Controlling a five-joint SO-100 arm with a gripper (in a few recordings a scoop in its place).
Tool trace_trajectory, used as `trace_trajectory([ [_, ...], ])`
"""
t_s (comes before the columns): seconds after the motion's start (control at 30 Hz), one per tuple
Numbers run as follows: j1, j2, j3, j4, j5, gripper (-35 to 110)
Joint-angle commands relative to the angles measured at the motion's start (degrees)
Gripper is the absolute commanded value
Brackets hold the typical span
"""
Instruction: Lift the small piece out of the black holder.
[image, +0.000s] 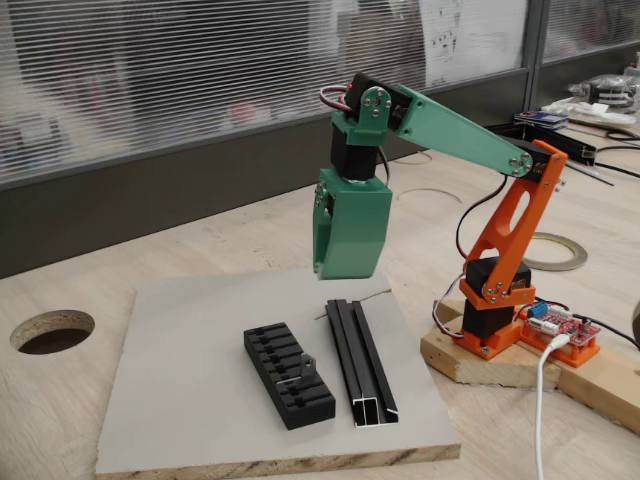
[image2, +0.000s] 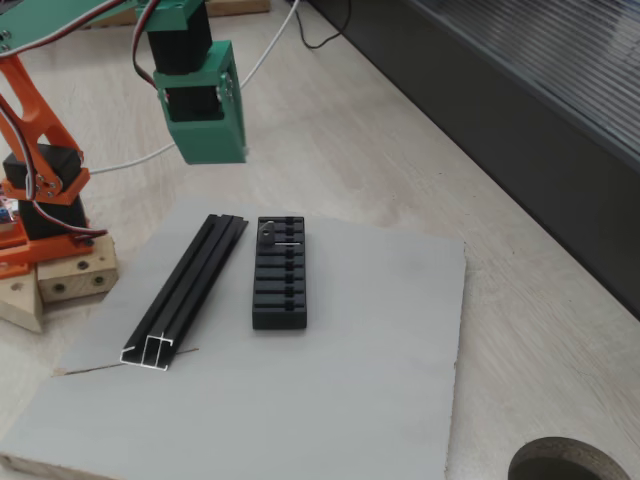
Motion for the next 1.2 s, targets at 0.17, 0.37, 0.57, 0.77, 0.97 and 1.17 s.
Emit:
trace_trajectory([
  [0.17,-1.0,-3.1,0.2,-3.3,1.1,12],
  [0.37,-1.1,-5.0,0.2,-3.3,1.1,19],
  [0.57,-1.2,-5.1,0.2,-3.3,1.1,40],
  [0.77,-1.2,-5.2,-0.6,-3.8,1.1,44],
  [0.97,-1.4,-4.2,-0.4,-6.3,1.0,44],
  [1.17,-1.4,-5.0,0.3,-10.1,0.7,44],
])
